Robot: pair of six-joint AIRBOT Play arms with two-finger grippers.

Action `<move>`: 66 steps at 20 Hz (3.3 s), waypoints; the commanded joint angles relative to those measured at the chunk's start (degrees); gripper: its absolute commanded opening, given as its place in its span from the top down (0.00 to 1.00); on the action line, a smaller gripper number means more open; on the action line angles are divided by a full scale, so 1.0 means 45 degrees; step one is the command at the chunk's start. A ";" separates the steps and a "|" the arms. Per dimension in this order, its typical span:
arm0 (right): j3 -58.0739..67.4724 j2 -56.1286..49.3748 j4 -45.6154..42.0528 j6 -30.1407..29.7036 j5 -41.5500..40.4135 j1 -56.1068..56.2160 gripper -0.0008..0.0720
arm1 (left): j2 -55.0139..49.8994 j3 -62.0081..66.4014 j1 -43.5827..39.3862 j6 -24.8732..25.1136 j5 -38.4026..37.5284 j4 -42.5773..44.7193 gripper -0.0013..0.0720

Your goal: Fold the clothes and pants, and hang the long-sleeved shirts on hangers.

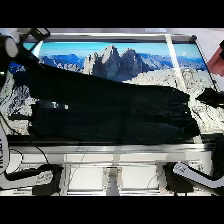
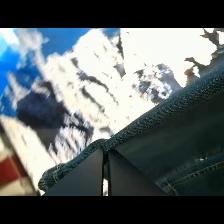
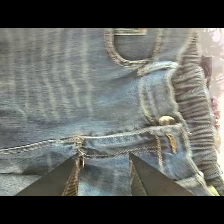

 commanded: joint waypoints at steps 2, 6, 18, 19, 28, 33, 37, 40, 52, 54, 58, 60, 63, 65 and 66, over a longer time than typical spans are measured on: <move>0.0015 0.0010 -0.0005 0.0005 0.0141 0.0010 0.52 | -0.0233 0.0554 0.0801 -0.0345 -0.1326 -0.0369 0.95; 0.0015 -0.0058 -0.0019 -0.0063 -0.0622 0.0102 0.52 | -0.1953 0.0554 0.1632 -0.0481 -0.1360 -0.0743 0.95; 0.0389 -0.4784 0.0015 0.1957 -0.4736 0.1841 0.43 | -0.5003 0.0554 0.3638 -0.1389 0.0350 -0.0743 0.95; 0.0442 -0.4813 0.0005 0.1957 -0.4988 0.1909 0.43 | -0.5158 0.0554 0.3672 -0.1389 0.0656 -0.0748 0.95; 0.0826 -0.4789 0.0019 0.2118 -0.3730 0.1967 0.43 | -0.5833 0.0724 0.3735 -0.3653 0.3764 0.1098 0.55; 0.0826 -0.4503 0.0287 0.2293 -0.2880 0.1972 0.43 | -0.5702 0.1700 0.4177 -0.5051 0.2482 0.2579 0.50; 0.0821 -0.3395 -0.0175 0.2259 -0.2992 0.1967 0.43 | -0.4784 0.1710 0.5178 -0.4376 0.1982 0.0214 0.51; 0.0821 -0.2885 -0.0301 0.2268 -0.2579 0.1967 0.44 | -0.4925 0.1681 0.6295 -0.1807 0.0073 -0.4784 0.51; 0.0821 -0.2472 -0.0015 0.2501 -0.1418 0.2443 0.44 | -0.7558 0.1579 0.6926 -0.1326 -0.2312 -0.6713 0.51; 0.0821 -0.2472 -0.0024 0.2516 -0.1457 0.2701 0.44 | -0.7810 0.1569 0.7125 -0.1326 -0.2414 -0.6713 0.51; 0.0821 -0.2477 -0.0141 0.2890 -0.1763 0.2968 0.44 | -0.8131 0.1564 0.7354 -0.1297 -0.2195 -0.6761 0.51; 0.0821 -0.2477 -0.0155 0.2953 -0.1749 0.2973 0.44 | -0.8247 0.1559 0.7388 -0.1268 -0.2103 -0.6756 0.52; 0.0821 -0.2477 -0.0160 0.2973 -0.1690 0.2973 0.44 | -0.8286 0.1559 0.7451 -0.1059 -0.2025 -0.6761 0.52; 0.0821 -0.2477 -0.0160 0.2982 -0.1637 0.2973 0.44 | -0.8286 0.1564 0.7519 -0.0976 -0.1919 -0.6834 0.52; 0.0821 -0.2477 -0.0160 0.2997 -0.1637 0.2973 0.44 | -0.8286 0.1564 0.7563 -0.0976 -0.1836 -0.6902 0.52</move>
